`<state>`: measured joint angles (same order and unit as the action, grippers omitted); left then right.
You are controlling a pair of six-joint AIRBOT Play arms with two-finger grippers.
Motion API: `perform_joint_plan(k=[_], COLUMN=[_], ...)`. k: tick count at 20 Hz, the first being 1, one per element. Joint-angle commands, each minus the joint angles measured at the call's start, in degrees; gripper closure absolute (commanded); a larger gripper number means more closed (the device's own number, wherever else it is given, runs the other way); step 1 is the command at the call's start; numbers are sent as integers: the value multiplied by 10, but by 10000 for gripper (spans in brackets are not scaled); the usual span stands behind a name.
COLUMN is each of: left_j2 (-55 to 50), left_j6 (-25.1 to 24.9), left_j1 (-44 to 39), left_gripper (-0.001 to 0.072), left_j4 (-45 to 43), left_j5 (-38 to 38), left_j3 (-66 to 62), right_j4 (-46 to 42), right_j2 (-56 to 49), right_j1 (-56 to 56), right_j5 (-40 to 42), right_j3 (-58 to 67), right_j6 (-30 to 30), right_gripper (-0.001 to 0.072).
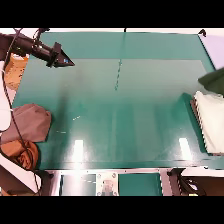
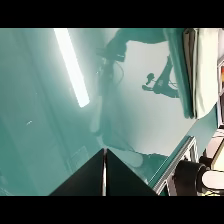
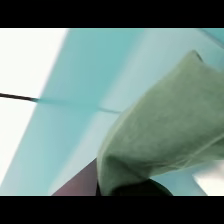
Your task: Fold the shirts.
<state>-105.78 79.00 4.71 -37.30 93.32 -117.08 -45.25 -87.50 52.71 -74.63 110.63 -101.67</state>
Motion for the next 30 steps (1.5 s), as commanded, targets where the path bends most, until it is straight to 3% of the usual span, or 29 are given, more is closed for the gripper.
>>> perform_joint_plan(k=[1, 8, 11, 16, 24, 25, 26, 28, 30], left_j2=[0, 0, 0, 0, 0, 0, 0, 0, 0], left_j6=[0, 0, 0, 0, 0, 0, 0, 0, 0], left_j1=[0, 0, 0, 0, 0, 0, 0, 0, 0], left_gripper=[684, 684, 684, 684, 684, 684, 684, 684, 684], left_j4=[-1, -1, -1, -1, -1, -1, -1, -1, -1], left_j5=[-12, -8, -6, 9, 6, 5, 5, 5, 2], left_j3=[0, 0, 0, 0, 0, 0, 0, 0, 0], right_j4=[77, 7, -82, -285, -479, -492, -500, -500, -499], right_j2=[-27, -36, -21, 7, 16, 16, 16, 13, 4], right_j1=[-18, -3, 11, 37, 45, 45, 45, 46, 47], right_j5=[66, -106, -184, -304, -293, -285, -274, -260, -267], right_j3=[0, 0, -1, -1, -171, -203, -237, -302, -323], right_j6=[19, -10, -60, -79, -76, -76, -76, -76, -76], right_gripper=[686, 686, 686, 685, 685, 657, 541, 192, 165])
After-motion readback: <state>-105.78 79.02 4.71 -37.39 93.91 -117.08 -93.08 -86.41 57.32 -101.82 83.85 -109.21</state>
